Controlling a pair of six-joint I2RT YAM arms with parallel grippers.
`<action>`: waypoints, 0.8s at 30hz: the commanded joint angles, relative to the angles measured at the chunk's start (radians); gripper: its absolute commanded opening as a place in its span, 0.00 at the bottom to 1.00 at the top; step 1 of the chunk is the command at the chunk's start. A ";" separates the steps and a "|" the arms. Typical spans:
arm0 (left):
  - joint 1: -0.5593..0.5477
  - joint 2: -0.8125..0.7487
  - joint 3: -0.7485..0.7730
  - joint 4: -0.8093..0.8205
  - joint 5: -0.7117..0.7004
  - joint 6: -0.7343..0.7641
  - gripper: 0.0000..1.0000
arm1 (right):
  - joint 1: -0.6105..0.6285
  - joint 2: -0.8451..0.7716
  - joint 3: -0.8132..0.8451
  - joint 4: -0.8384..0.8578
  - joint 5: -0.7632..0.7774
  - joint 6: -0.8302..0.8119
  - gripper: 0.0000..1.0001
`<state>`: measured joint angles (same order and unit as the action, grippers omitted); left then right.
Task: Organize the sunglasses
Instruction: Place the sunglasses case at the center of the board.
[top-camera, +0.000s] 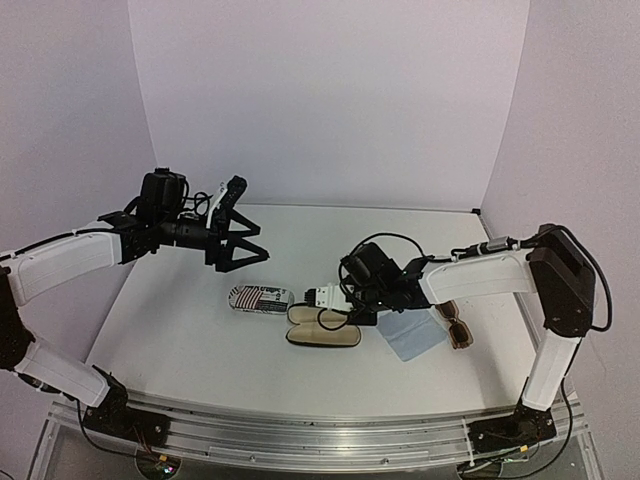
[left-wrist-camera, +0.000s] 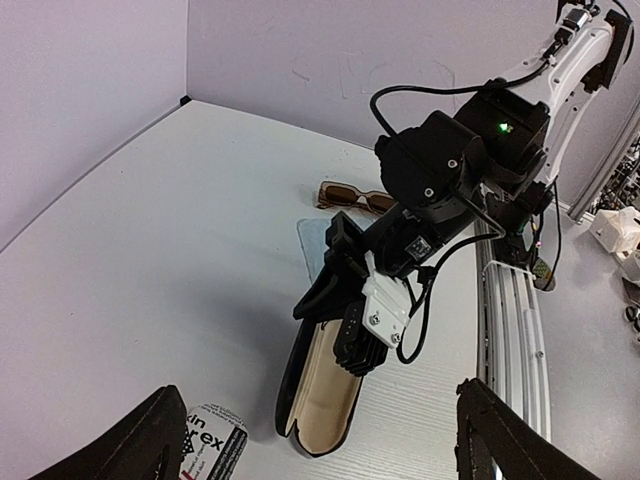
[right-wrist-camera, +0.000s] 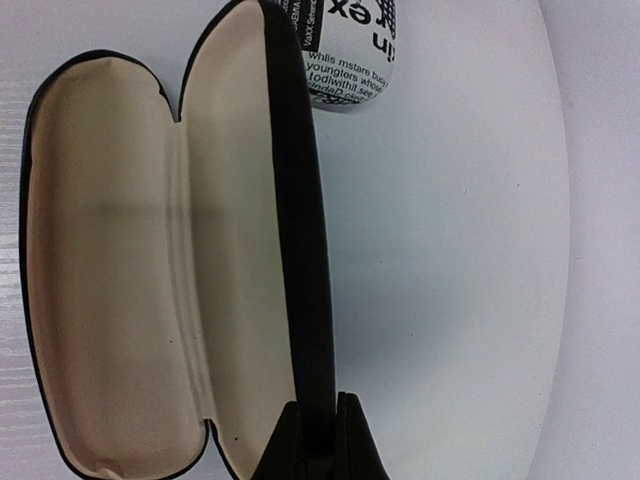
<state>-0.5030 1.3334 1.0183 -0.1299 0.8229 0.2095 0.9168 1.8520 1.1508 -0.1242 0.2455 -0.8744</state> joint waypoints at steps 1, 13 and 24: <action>0.004 -0.030 -0.005 0.037 -0.008 0.014 0.87 | 0.011 0.006 0.013 0.070 0.003 -0.013 0.09; 0.004 -0.023 -0.005 0.027 -0.011 0.023 0.87 | 0.011 -0.018 0.006 0.074 -0.002 -0.006 0.26; 0.004 -0.025 -0.005 0.024 -0.009 0.034 0.87 | 0.010 -0.061 0.020 0.074 -0.070 0.140 0.30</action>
<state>-0.5030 1.3334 1.0183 -0.1300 0.8150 0.2199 0.9218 1.8501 1.1507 -0.0685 0.2179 -0.8266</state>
